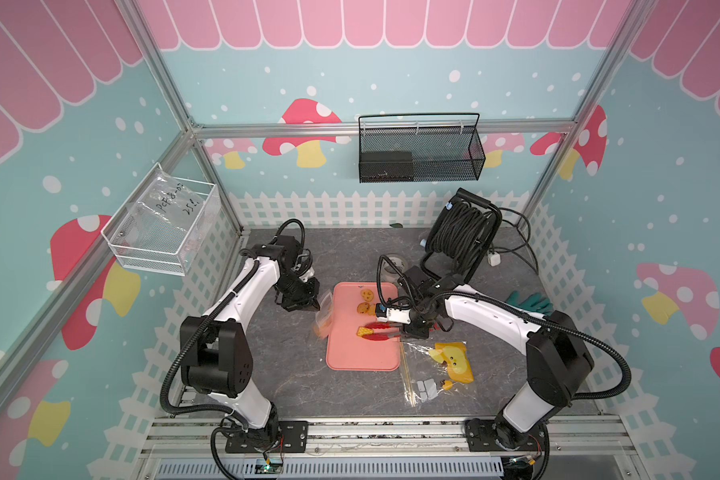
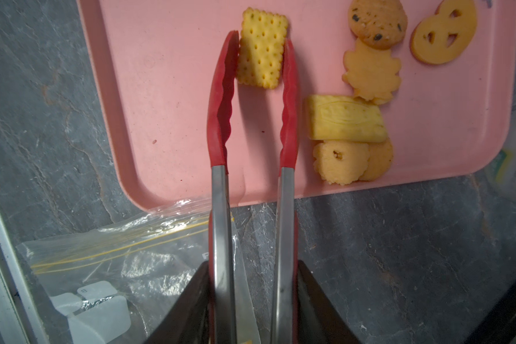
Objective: Put the cookies into a resealable bag to prevent moisture
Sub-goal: Pick up the cookie from the tray.
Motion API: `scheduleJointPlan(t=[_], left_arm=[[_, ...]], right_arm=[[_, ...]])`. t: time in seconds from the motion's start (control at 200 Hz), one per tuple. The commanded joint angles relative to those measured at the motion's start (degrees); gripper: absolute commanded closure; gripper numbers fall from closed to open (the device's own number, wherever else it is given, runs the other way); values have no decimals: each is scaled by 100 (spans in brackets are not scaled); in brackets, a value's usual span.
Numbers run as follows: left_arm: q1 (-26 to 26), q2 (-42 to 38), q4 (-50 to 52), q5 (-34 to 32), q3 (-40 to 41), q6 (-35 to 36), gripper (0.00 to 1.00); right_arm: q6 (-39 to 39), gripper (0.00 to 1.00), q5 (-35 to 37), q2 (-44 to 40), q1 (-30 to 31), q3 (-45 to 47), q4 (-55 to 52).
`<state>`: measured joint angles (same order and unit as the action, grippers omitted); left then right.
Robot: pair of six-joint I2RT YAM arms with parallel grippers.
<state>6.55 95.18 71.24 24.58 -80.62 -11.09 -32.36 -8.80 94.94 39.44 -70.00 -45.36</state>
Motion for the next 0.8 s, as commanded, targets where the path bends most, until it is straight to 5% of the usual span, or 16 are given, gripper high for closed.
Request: scheduleJointPlan(t=[0.0, 0.4, 0.54, 0.791], left_arm=[[27, -43, 72, -26, 7, 132, 100], [90, 17, 73, 37, -89, 68, 100], [123, 16, 74, 54, -188, 4, 100], [107, -43, 210, 16, -312, -43, 100]], right_arm=[[52, 59, -25, -311, -62, -113, -159], [585, 61, -1896, -1844, -854, 114, 832], [908, 62, -2817, -1632, -835, -34, 1395], [880, 63, -3194, -803, -667, -450, 1760]])
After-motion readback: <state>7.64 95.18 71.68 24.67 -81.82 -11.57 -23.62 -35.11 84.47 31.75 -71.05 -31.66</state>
